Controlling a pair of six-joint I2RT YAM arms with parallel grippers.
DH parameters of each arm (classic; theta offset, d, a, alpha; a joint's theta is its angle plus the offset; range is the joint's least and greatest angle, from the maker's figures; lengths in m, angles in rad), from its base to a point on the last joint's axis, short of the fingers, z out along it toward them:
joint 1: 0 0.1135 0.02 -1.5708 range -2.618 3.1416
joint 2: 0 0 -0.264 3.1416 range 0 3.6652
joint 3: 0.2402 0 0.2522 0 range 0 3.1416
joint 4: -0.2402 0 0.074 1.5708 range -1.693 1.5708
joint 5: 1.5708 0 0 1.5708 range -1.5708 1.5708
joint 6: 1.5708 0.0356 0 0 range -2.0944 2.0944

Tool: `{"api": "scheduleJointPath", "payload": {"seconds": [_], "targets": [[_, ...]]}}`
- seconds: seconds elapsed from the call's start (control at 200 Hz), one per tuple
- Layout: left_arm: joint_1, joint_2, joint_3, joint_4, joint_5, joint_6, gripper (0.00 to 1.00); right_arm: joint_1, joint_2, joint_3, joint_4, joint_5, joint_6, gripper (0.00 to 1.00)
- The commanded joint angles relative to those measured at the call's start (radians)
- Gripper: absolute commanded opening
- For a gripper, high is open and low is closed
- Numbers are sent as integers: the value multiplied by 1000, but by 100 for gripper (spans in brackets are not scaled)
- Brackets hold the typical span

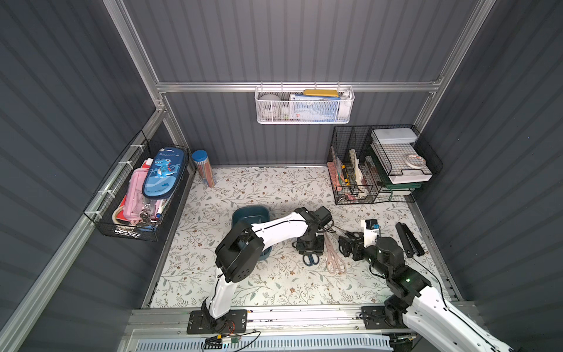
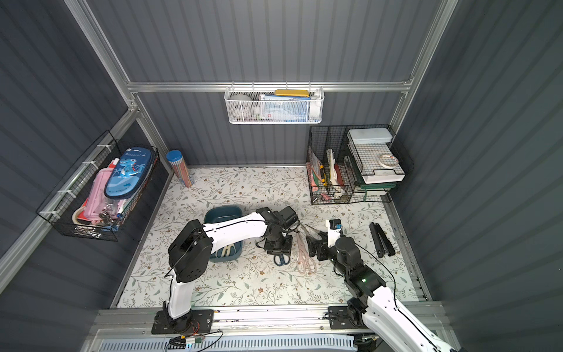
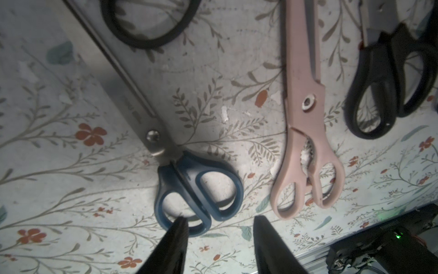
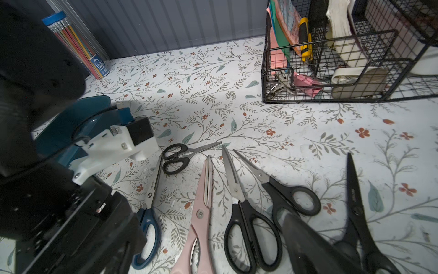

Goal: Put the scissors into the storage box
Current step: Pick up the scissors from the center of the board.

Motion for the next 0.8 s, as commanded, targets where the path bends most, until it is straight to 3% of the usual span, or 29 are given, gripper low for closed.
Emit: {"api": "scheduleJointPath", "payload": {"seconds": [0.0, 0.515, 0.796], "targets": [[-5, 35, 45, -77, -48, 2, 49, 5, -2, 4, 9, -10, -6, 99], [2, 128, 46, -119, -49, 22, 44, 7, 12, 7, 14, -23, -11, 99], [46, 90, -15, -144, -150, 29, 13, 7, 27, 10, 20, -28, -12, 99]]}}
